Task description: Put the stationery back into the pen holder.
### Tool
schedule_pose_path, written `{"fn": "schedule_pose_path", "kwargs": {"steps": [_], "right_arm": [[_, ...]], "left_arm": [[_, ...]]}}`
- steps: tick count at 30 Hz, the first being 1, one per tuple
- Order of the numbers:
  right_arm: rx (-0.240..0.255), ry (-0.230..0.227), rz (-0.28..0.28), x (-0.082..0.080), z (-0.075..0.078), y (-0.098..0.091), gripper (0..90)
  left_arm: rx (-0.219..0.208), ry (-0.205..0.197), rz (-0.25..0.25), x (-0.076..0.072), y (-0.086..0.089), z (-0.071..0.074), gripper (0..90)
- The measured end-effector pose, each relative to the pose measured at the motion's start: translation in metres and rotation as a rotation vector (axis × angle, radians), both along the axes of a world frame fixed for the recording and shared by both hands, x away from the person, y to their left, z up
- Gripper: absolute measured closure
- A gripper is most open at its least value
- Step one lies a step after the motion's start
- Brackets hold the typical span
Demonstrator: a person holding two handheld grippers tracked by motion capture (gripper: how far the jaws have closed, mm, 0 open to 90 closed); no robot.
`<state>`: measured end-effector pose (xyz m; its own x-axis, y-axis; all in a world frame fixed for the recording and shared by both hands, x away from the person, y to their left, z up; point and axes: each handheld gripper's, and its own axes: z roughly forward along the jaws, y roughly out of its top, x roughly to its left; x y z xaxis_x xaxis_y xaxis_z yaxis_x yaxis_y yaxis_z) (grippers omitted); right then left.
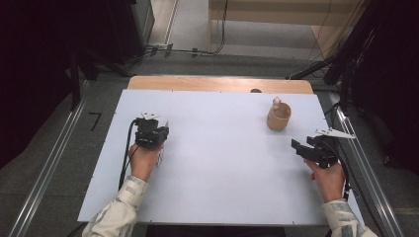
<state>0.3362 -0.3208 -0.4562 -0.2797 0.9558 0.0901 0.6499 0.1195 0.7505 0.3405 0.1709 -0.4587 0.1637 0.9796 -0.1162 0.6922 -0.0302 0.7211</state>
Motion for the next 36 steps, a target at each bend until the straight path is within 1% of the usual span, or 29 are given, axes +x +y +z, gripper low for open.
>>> {"fn": "schedule_pose_path", "kwargs": {"steps": [5,10,16,20,28,36], "right_arm": [[-0.004,0.000,0.011,0.000,0.000,0.004,33.7],[-0.003,0.005,0.015,0.000,-0.001,0.006,33.6],[-0.002,0.003,0.027,-0.001,0.000,0.009,33.6],[-0.004,0.006,0.030,-0.001,-0.001,0.010,33.5],[0.000,0.008,0.041,-0.001,-0.001,0.013,33.5],[-0.001,0.010,0.064,0.000,-0.001,0.023,33.0]], "left_arm": [[-0.006,0.007,-0.032,0.006,-0.019,-0.002,80.8],[0.003,0.010,-0.073,0.012,-0.043,0.000,80.8],[0.002,0.013,-0.118,0.020,-0.069,0.001,80.8],[-0.002,0.014,-0.136,0.024,-0.084,0.001,80.8],[0.002,0.013,-0.172,0.030,-0.109,0.002,80.8],[-0.004,0.010,-0.196,0.036,-0.129,0.001,80.7]]}}
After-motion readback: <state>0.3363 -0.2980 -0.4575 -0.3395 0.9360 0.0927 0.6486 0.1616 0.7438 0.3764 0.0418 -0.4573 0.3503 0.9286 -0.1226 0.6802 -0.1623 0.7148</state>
